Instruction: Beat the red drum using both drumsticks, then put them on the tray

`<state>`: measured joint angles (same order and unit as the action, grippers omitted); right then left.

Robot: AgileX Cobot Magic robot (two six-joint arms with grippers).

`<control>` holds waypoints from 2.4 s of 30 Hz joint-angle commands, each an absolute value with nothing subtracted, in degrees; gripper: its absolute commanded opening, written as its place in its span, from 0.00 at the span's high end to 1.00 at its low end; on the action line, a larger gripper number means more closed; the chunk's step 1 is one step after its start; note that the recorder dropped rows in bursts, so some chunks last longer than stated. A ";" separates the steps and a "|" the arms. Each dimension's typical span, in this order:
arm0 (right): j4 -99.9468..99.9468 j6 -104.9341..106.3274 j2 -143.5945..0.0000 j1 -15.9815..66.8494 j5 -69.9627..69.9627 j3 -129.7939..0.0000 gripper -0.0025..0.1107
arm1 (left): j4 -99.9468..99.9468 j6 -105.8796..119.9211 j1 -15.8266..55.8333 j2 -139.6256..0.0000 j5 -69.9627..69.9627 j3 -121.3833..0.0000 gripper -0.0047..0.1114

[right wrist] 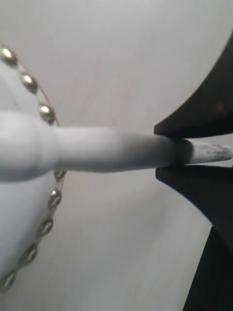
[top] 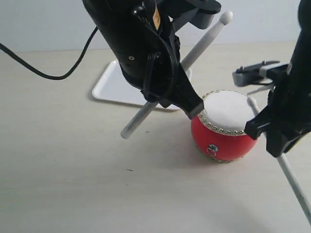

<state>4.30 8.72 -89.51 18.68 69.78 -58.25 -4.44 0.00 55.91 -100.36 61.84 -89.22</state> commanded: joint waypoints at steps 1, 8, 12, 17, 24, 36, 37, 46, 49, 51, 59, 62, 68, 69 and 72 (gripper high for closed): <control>3.91 8.89 -79.37 18.63 69.96 -60.68 0.98 | -3.67 -0.52 56.09 -105.56 57.37 -85.91 0.96; 3.91 9.31 -72.03 18.63 69.96 -60.95 0.98 | -4.40 1.51 56.09 -118.72 60.30 -84.98 0.96; 4.36 9.31 -75.73 18.63 69.96 -60.95 0.98 | -4.43 1.00 56.09 -118.63 62.26 -87.52 0.96; 4.36 9.31 -84.89 18.63 69.96 -59.19 0.98 | -4.52 0.78 56.09 -111.40 65.87 -90.42 0.96; 4.36 9.56 -98.33 18.63 69.96 -57.54 0.98 | -4.17 0.63 56.09 -101.64 65.20 -90.82 0.96; 1.59 7.61 -80.43 18.63 69.96 -60.17 0.98 | -4.03 0.76 56.09 -111.27 59.47 -88.41 0.96; 1.14 7.35 -78.58 18.63 69.96 -60.41 0.98 | -4.03 0.93 56.09 -113.63 60.00 -88.41 0.96; 2.64 7.35 -77.59 18.63 69.96 -60.41 0.98 | -4.23 1.74 56.09 -121.96 69.96 -93.63 0.96; 2.64 7.35 -80.44 18.63 69.72 -60.41 0.98 | -4.69 1.46 56.09 -119.09 69.96 -95.96 0.96; 2.86 7.45 -83.44 18.63 69.72 -60.41 0.98 | -4.79 1.46 56.09 -115.93 69.96 -97.00 0.96; 5.05 9.03 -98.70 18.63 69.27 -60.41 0.98 | -4.67 1.30 56.09 -104.52 69.96 -97.88 0.96; 5.51 9.57 -102.68 18.63 69.96 -60.41 0.98 | -4.67 1.30 56.09 -102.55 69.96 -97.88 0.96; 4.92 10.30 -96.15 18.63 69.96 -60.41 0.98 | -4.02 1.30 56.09 -103.84 66.84 -95.01 0.96; 4.65 10.06 -93.52 18.63 69.96 -60.41 0.98 | -4.01 1.30 56.09 -104.66 65.30 -93.57 0.96; 3.89 9.69 -85.59 18.63 69.96 -60.41 0.98 | -4.01 1.44 56.09 -108.73 62.56 -89.28 0.96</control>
